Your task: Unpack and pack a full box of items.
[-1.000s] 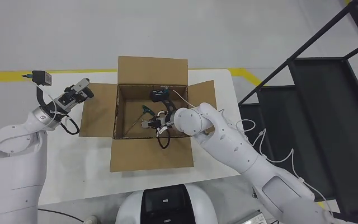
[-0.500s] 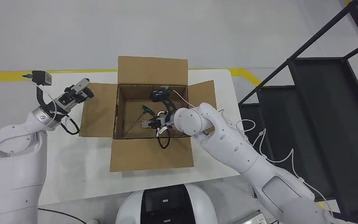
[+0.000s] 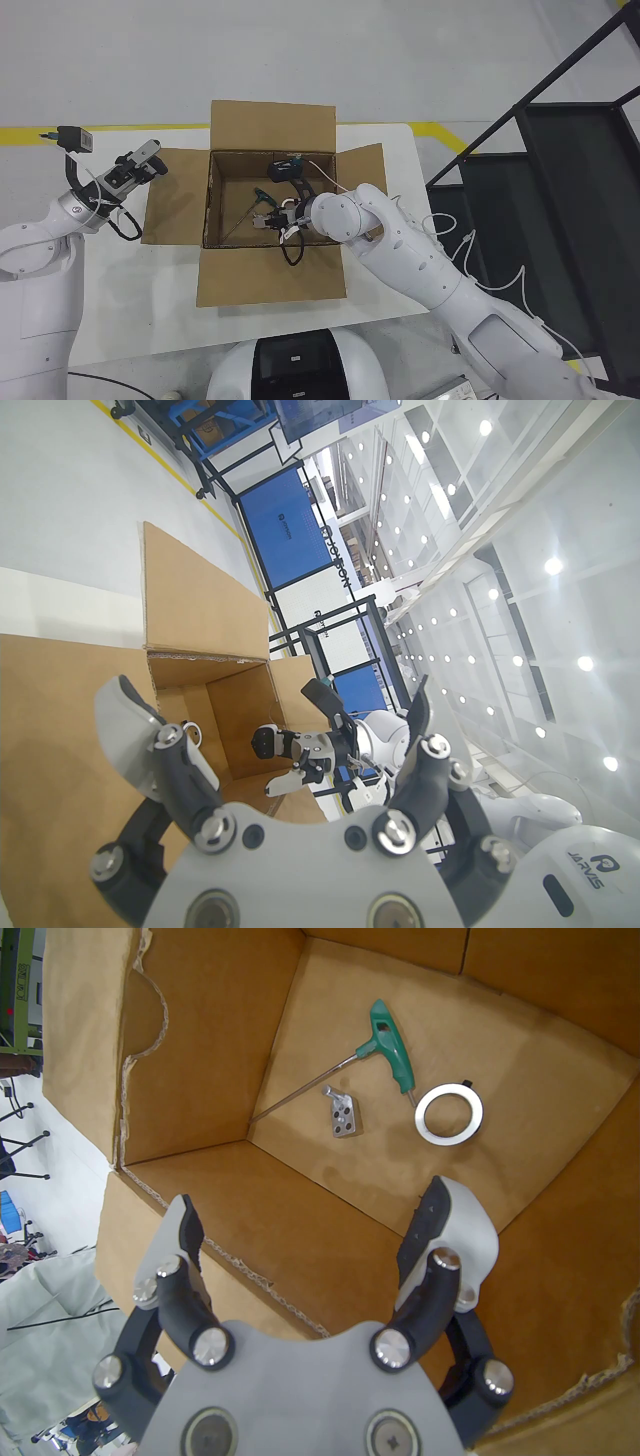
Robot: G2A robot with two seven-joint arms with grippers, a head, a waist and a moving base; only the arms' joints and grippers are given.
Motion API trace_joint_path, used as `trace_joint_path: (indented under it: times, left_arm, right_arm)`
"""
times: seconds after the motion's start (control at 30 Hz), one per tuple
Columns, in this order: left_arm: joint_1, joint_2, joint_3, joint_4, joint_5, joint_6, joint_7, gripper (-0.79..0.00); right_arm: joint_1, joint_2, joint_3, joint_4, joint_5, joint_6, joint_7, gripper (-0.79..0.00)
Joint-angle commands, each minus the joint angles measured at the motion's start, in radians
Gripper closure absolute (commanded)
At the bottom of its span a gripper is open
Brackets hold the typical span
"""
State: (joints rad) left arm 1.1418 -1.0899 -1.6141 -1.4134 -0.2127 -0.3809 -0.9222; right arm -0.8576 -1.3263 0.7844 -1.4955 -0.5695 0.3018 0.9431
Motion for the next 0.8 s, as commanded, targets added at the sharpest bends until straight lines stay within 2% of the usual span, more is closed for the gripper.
trace_joint_path:
  times: [0.0,0.17,0.33,0.77]
  left_arm:
    - [0.0,0.0,0.0,0.0,0.0,0.0,0.0,-0.785]
    - [0.0,0.0,0.0,0.0,0.0,0.0,0.0,-0.785]
    - [0.0,0.0,0.0,0.0,0.0,0.0,0.0,-0.785]
    - [0.0,0.0,0.0,0.0,0.0,0.0,0.0,-0.785]
  right_arm:
    - [0.0,0.0,0.0,0.0,0.0,0.0,0.0,-0.785]
    - [-0.001,-0.005,-0.013,0.031,-0.027,-0.098,-0.077,-0.785]
    - [0.064,-0.033,-0.074,0.126,-0.056,-0.169,-0.131,-0.785]
    - [0.258,-0.193,-0.29,0.487,0.025,-0.284,-0.166,-0.785]
